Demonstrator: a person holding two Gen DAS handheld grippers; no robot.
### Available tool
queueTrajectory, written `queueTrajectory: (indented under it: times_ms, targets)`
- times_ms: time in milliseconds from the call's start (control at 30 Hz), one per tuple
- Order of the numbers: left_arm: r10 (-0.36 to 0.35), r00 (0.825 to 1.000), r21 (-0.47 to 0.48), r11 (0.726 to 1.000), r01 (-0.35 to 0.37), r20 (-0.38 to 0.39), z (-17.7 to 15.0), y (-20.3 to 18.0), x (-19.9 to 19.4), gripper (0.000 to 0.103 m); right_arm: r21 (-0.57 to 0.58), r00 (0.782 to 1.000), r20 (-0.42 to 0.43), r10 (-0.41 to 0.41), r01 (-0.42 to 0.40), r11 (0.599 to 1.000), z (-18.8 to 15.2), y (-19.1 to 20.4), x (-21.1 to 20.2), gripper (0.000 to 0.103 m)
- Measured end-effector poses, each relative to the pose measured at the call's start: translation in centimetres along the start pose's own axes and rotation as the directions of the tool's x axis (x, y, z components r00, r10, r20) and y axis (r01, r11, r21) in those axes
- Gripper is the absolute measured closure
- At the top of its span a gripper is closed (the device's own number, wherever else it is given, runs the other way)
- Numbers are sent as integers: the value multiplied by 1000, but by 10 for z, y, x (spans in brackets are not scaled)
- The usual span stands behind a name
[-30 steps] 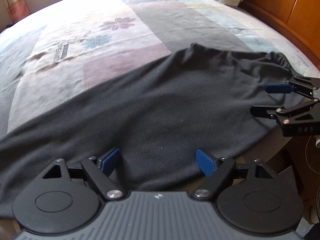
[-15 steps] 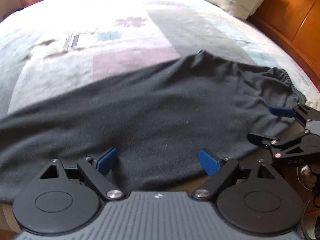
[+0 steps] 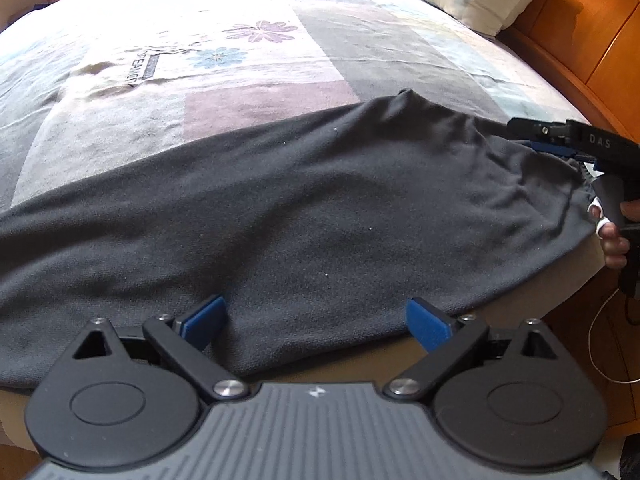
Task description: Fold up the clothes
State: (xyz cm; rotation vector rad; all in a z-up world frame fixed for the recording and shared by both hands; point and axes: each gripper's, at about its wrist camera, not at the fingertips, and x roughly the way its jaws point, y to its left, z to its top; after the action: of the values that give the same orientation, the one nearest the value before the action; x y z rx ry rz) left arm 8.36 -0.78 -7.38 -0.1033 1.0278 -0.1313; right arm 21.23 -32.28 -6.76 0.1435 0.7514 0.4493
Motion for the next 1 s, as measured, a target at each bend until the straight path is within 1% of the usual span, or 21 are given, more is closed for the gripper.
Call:
queueTrajectory:
  times_ms: [33,67,100,200,267,333,433,467,533,567,600,667,733,767,800,833,867,900,933,1000]
  targets:
    - [-2,1000,-3,1000,2,-2,0,1,-1,6,-13,999,-14,-52,52,999,-6,-8,0,0]
    - [-4,1000,-7,1000,4,-3,0,2,0,6,-27,995,-5,-101,101,994,-12,-17,-4,0]
    - [-7,1000,-10,1000,7,-3,0,3,0,6,-30,993,13,-120,120,992,-17,-26,-11,1]
    - [0,1000,-6,1000,0,-15,4,0,2,4,35,990,33,-136,135,990,-19,-37,-33,0]
    - [20,1000,13,1000,-20,-23,8,-6,3,4,27,991,38,-126,125,992,-19,-26,-43,0]
    - [31,999,33,999,-30,-16,10,-12,4,4,-22,995,52,-86,87,996,-22,-6,-48,0]
    - [30,1000,34,999,-29,-6,11,-16,5,4,-74,999,9,-49,50,996,-31,22,-37,0]
    - [34,999,32,999,-34,-6,9,-16,6,4,-94,998,-15,-60,58,994,-36,28,-30,0]
    - [38,999,33,999,-38,-3,4,-16,5,4,-164,993,-35,-112,104,981,-48,41,-19,0]
    - [28,1000,31,999,-28,-2,1,-14,2,4,-198,990,-41,-134,124,972,-52,47,-15,0]
    - [9,1000,23,1000,-9,0,-1,-11,-2,4,-212,989,-39,-143,132,968,-54,49,-15,0]
    - [-18,1000,10,1000,17,15,-3,-1,-12,4,-182,991,-49,-126,115,977,-51,44,-17,0]
    - [43,997,-6,999,-42,68,-3,15,-21,4,-185,991,-61,-120,107,977,-50,43,-17,0]
    - [79,994,-24,997,-78,80,-3,25,-22,4,-193,990,-61,-124,110,975,-51,44,-17,0]
    - [117,989,-45,993,-113,87,-4,35,-22,4,-198,990,-60,-130,116,973,-52,46,-17,0]
    - [140,987,-72,988,-134,85,-5,46,-21,4,-198,989,-56,-139,126,972,-52,47,-16,0]
    - [148,986,-114,984,-139,72,-9,60,-19,4,-194,987,-55,-148,135,972,-53,48,-16,0]
    - [144,988,-153,979,-133,60,-15,71,-18,4,-189,986,-56,-157,143,971,-52,49,-15,0]
    - [128,988,-167,980,-112,85,-23,78,-23,4,-185,985,-59,-164,151,971,-52,50,-15,0]
    - [81,992,-192,979,-61,96,-39,86,-32,4,-179,982,-66,-177,163,970,-51,52,-14,0]
